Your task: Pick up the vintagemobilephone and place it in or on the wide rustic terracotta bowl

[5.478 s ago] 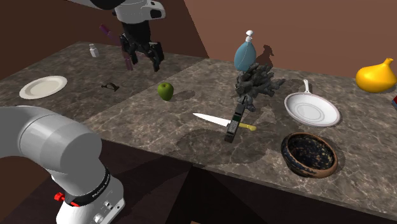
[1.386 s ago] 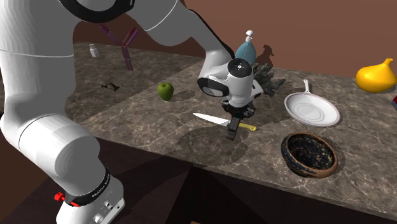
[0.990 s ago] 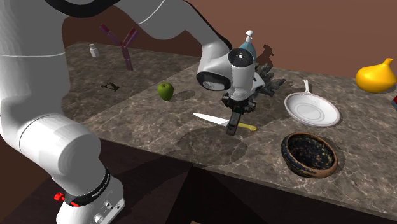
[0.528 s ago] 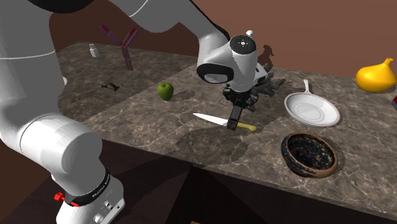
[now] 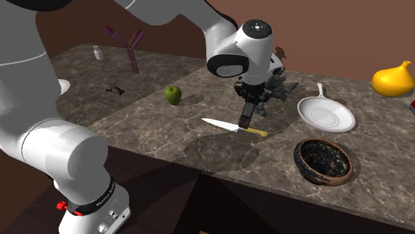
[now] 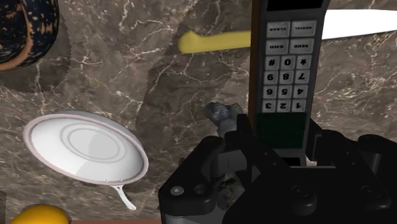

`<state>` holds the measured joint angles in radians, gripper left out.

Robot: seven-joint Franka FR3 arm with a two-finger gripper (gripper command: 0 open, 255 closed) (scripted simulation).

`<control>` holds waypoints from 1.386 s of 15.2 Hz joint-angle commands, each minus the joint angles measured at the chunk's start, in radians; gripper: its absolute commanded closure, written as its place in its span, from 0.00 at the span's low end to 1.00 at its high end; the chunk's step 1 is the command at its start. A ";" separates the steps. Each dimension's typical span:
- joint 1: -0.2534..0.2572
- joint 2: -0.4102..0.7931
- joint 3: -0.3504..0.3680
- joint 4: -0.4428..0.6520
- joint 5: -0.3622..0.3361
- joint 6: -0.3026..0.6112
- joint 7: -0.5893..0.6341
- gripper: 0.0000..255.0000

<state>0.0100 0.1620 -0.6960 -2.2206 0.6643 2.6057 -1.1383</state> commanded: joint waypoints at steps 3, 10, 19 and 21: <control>0.018 -0.047 -0.025 0.006 -0.086 -0.029 0.068 1.00; -0.030 -0.031 -0.059 0.080 -0.087 -0.116 0.020 1.00; -0.266 0.185 -0.064 0.329 0.091 -0.318 -0.229 1.00; -0.327 0.238 -0.058 0.397 0.121 -0.366 -0.266 1.00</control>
<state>-0.2865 0.3754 -0.7552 -1.8600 0.7722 2.2684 -1.3863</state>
